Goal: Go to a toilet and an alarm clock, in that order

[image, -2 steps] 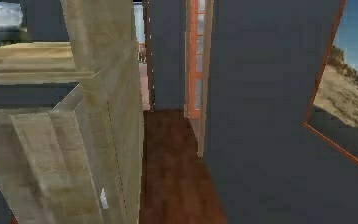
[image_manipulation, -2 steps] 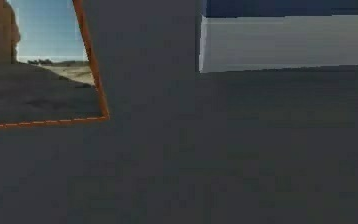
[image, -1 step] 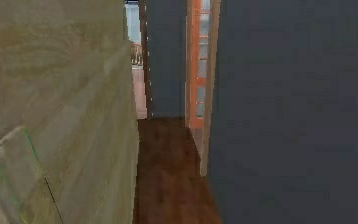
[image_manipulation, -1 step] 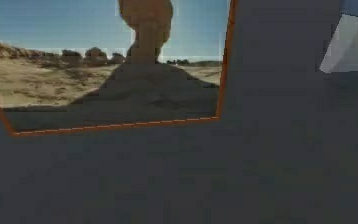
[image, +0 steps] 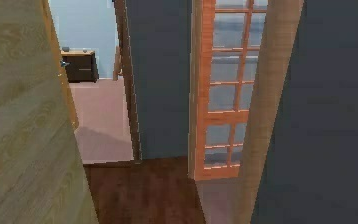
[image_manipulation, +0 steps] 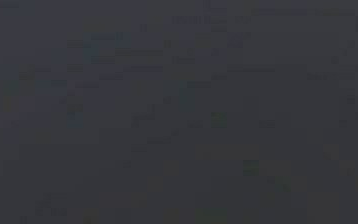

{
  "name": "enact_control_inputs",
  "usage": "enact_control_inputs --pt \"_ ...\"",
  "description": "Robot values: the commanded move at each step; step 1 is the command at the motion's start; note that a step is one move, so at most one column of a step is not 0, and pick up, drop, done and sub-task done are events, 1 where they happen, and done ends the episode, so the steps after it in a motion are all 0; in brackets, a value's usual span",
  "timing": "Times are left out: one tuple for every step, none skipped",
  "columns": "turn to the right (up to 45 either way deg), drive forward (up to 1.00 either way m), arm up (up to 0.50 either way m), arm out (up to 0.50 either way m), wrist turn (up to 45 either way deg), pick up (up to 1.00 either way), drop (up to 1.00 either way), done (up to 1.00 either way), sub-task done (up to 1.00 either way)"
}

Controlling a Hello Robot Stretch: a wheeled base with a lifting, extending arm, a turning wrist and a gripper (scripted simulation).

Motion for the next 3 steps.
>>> enact_control_inputs --pt "-6.0 0.00 0.00 0.00 0.0 0.00 0.00 0.00 0.00" --pt "0.0 0.80 0.00 0.00 0.0 0.00 0.00 0.00 0.00" --pt "33.0 0.00 0.00 0.00 0.0 0.00 0.00 0.00 0.00"
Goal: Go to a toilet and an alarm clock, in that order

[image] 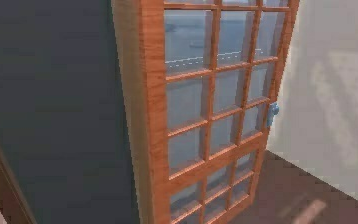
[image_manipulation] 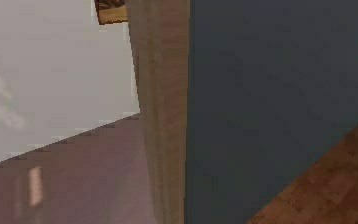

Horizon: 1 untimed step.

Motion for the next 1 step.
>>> enact_control_inputs --pt "0.0 0.20 0.00 0.00 0.0 0.00 0.00 0.00 0.00"
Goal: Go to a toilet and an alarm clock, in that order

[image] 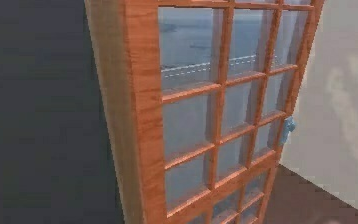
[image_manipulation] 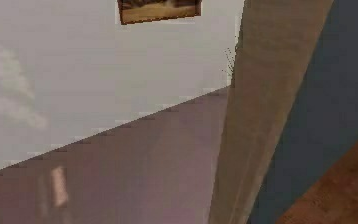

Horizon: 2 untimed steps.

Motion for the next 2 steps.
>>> enact_control_inputs --pt "45.0 0.00 0.00 0.00 0.0 0.00 0.00 0.00 0.00" --pt "6.0 0.00 0.00 0.00 0.0 0.00 0.00 0.00 0.00"
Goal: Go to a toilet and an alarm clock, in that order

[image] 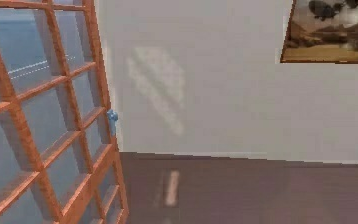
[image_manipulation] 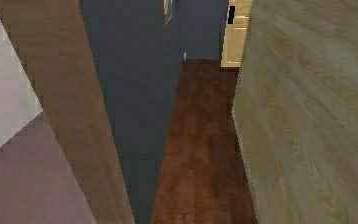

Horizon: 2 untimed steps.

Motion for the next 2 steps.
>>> enact_control_inputs --pt "0.0 0.45 0.00 0.00 0.0 0.00 0.00 0.00 0.00" --pt "45.0 0.00 0.00 0.00 0.0 0.00 0.00 0.00 0.00"
